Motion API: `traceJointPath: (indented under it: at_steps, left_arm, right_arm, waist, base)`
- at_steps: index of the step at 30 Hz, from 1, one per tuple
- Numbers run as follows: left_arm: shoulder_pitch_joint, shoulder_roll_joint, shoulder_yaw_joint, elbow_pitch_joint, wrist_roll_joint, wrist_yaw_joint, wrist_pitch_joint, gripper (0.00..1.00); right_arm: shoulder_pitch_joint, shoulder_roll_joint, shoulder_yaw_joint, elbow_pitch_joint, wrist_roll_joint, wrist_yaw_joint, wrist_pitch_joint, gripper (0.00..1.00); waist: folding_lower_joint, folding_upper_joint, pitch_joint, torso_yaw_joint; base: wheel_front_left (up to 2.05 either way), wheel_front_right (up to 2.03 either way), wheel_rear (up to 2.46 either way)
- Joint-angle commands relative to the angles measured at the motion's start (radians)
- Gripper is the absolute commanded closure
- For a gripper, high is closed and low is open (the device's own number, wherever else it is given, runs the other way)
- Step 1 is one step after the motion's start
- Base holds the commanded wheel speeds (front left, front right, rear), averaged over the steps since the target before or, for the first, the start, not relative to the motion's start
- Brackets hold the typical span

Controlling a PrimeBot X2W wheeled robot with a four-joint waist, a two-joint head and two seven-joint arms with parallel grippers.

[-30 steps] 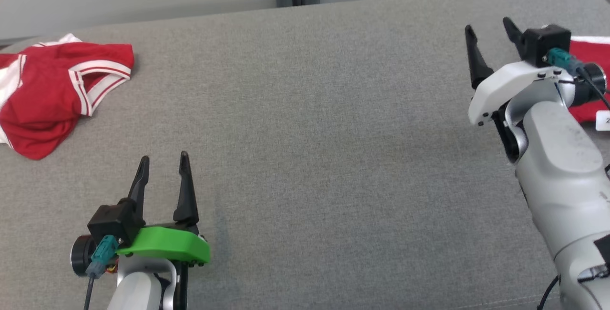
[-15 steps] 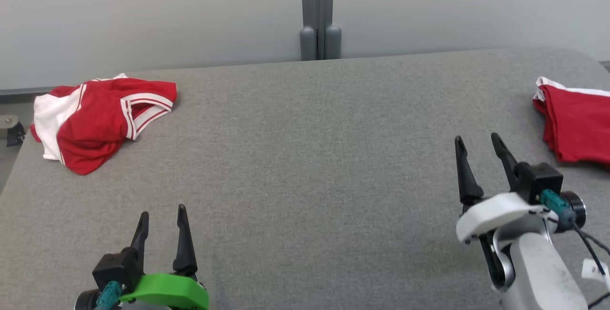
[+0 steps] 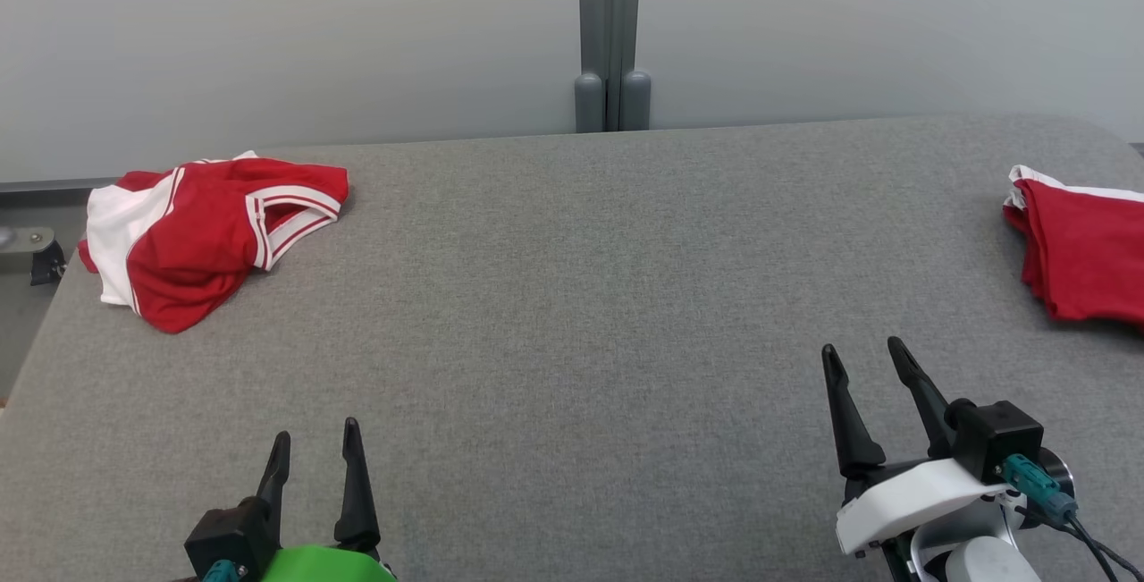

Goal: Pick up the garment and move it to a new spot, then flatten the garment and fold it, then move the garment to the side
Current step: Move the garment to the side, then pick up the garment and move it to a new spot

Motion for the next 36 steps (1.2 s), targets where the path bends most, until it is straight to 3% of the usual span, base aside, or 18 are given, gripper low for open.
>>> traceJointPath:
  at_steps: [1,14,20,26,36]
  left_arm:
    - [0.011,-0.002,0.002,-0.001,0.01,-0.005,0.0,0.0]
    - [0.013,-0.004,-0.004,0.006,0.022,-0.015,0.0,0.0]
    - [-0.001,-0.004,0.0,0.01,0.028,-0.019,0.0,0.0]
    - [-0.014,0.0,0.005,0.003,0.033,-0.02,0.0,0.0]
    - [-0.024,0.017,0.007,-0.017,0.037,-0.019,0.001,0.0]
  right_arm:
    - [0.014,-0.002,0.001,-0.009,0.004,-0.002,0.003,0.0]
    - [0.032,-0.002,-0.006,-0.019,0.008,-0.002,0.011,0.0]
    - [0.035,-0.002,-0.007,-0.02,0.001,-0.002,0.008,0.0]
    - [0.041,-0.002,-0.004,-0.037,0.002,-0.002,0.003,0.0]
    - [0.027,-0.002,0.011,-0.043,0.017,-0.002,-0.003,0.0]
  waist:
    - [0.0,0.0,0.0,-0.001]
    - [0.0,0.0,-0.004,0.008]
    - [0.0,0.0,-0.004,0.047]
    - [0.0,0.0,-0.003,0.152]
    - [0.0,0.0,0.001,0.417]
  base:
    - [0.0,0.0,0.0]
    - [0.0,0.0,0.0]
    - [0.0,0.0,0.0]
    - [0.0,0.0,0.0]
    - [0.0,0.0,0.0]
